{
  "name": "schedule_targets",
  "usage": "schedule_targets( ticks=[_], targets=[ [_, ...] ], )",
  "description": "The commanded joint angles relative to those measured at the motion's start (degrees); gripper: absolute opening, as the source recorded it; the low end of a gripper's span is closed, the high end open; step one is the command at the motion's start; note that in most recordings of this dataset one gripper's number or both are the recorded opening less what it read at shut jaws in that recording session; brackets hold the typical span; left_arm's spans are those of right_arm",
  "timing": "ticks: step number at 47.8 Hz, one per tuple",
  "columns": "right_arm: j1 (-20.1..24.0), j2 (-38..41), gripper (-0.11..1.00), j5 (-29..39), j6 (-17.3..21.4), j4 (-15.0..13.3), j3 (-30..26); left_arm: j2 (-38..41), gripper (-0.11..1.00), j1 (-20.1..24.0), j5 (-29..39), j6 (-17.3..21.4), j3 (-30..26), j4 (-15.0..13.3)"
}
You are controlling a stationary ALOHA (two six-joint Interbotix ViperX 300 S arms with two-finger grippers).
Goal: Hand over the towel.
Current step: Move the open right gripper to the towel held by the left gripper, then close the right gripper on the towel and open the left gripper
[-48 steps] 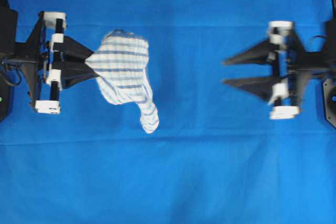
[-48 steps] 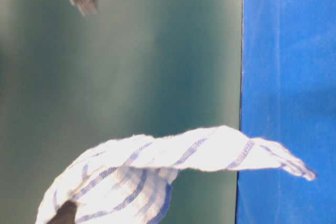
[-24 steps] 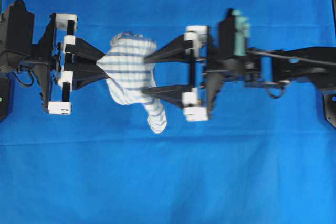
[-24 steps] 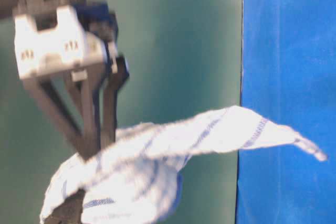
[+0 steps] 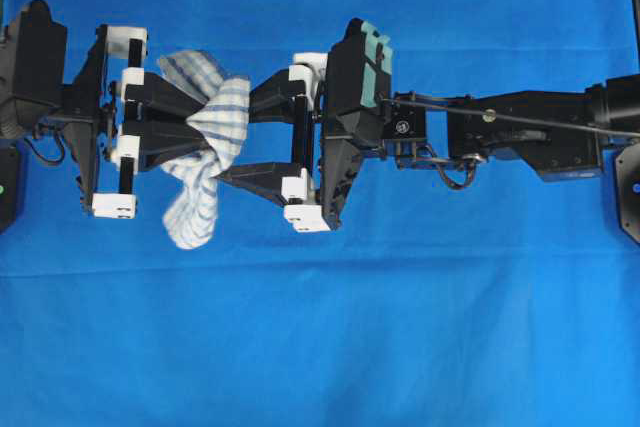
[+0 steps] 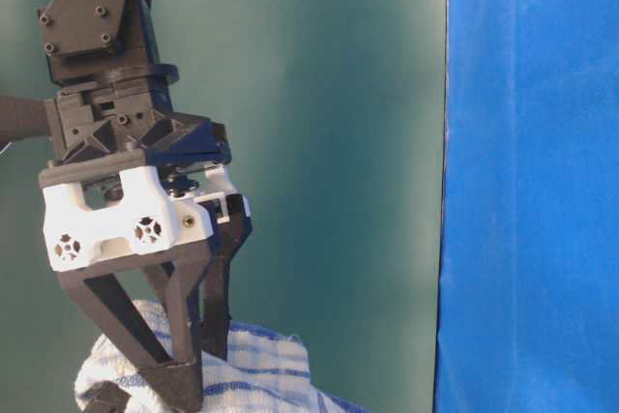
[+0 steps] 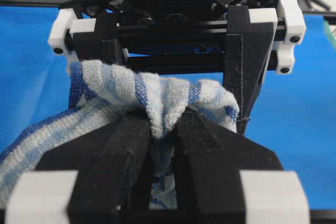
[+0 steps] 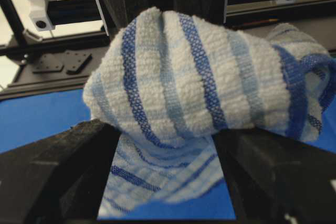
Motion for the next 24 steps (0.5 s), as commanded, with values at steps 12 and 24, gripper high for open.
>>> schedule_targets(
  ticks=[12, 24],
  targets=[
    [0.0, -1.1, 0.22, 0.9, -1.0, -0.3, -1.4, -0.2, 0.05, 0.0, -1.9, -0.4, -1.6, 0.1],
    [0.0, -1.1, 0.17, 1.1, -1.0, -0.6, -1.3, -0.3, 0.05, 0.4, -2.0, 0.1, -1.3, 0.0]
  ],
)
